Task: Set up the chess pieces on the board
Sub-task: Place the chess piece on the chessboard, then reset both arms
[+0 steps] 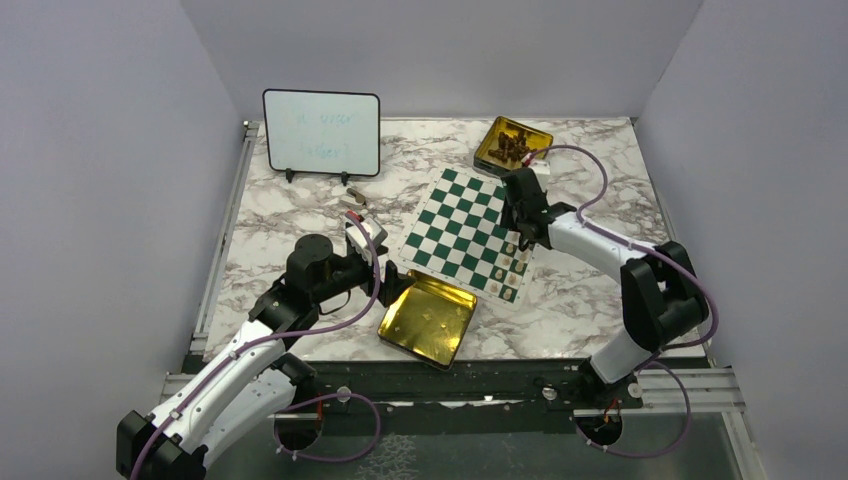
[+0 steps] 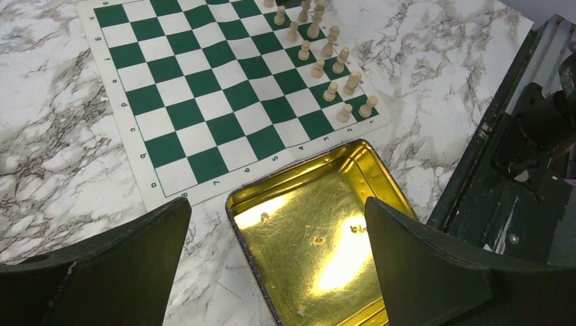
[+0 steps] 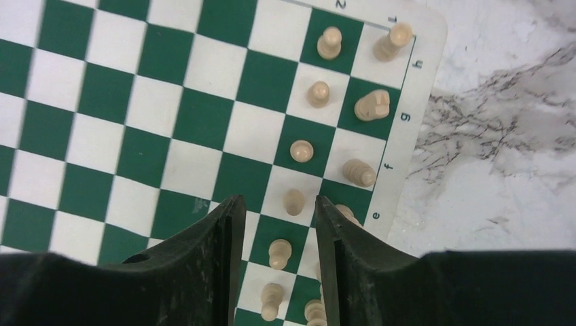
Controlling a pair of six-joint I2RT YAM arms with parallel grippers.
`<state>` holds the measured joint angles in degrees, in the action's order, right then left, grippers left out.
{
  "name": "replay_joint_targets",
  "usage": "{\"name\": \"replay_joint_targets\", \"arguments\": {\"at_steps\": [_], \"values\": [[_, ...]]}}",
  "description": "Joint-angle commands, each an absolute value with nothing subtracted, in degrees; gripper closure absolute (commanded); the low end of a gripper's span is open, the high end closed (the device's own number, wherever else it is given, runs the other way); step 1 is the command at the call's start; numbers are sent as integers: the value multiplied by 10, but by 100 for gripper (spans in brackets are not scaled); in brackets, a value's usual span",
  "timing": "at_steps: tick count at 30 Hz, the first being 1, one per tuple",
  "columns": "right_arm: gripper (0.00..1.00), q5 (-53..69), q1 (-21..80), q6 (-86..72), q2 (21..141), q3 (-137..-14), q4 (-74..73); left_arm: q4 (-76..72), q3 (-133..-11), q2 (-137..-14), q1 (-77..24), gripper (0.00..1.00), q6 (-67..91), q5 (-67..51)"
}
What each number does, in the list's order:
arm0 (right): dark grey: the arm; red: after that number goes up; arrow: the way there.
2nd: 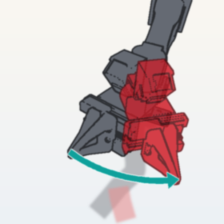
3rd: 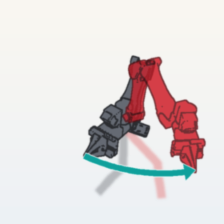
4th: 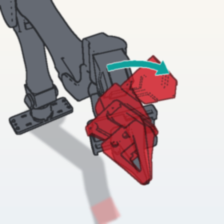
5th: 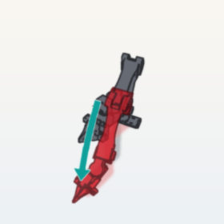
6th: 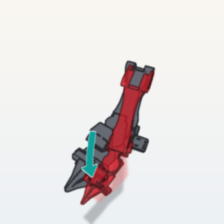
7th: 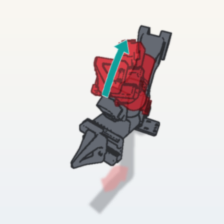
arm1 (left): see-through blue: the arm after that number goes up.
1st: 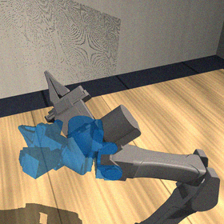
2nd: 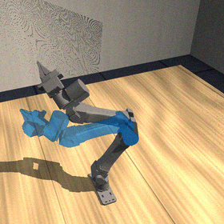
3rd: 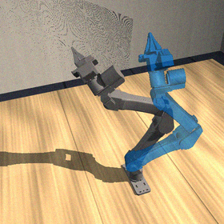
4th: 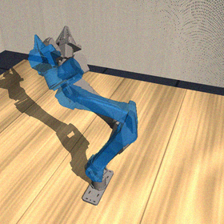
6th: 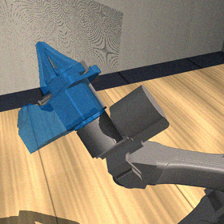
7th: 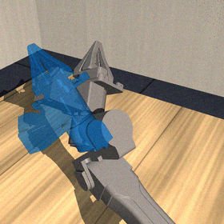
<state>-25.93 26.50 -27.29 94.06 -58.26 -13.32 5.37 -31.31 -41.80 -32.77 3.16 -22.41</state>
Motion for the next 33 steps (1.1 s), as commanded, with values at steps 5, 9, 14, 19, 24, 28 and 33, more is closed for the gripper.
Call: {"name": "replay_joint_targets", "arguments": {"at_steps": [5,9,14,19,24,28,33], "values": [[42,-222,262,-247,837,-624,-184,40,-323,-428,-332,1,52,-178],[23,-186,262,-233,762,-615,-196,51,-352,-444,-332,1,75,-150],[0,-133,262,-215,660,-587,-222,67,-400,-463,-332,1,139,-93],[0,-63,262,-205,569,-556,-246,73,-445,-478,-332,1,191,-40],[0,-7,262,-226,487,-530,-278,76,-463,-471,-332,1,219,-12],[0,49,262,-254,425,-491,-260,75,-453,-444,-332,1,209,-17],[0,67,262,-281,382,-462,-254,54,-415,-393,-332,1,203,-29]]}}
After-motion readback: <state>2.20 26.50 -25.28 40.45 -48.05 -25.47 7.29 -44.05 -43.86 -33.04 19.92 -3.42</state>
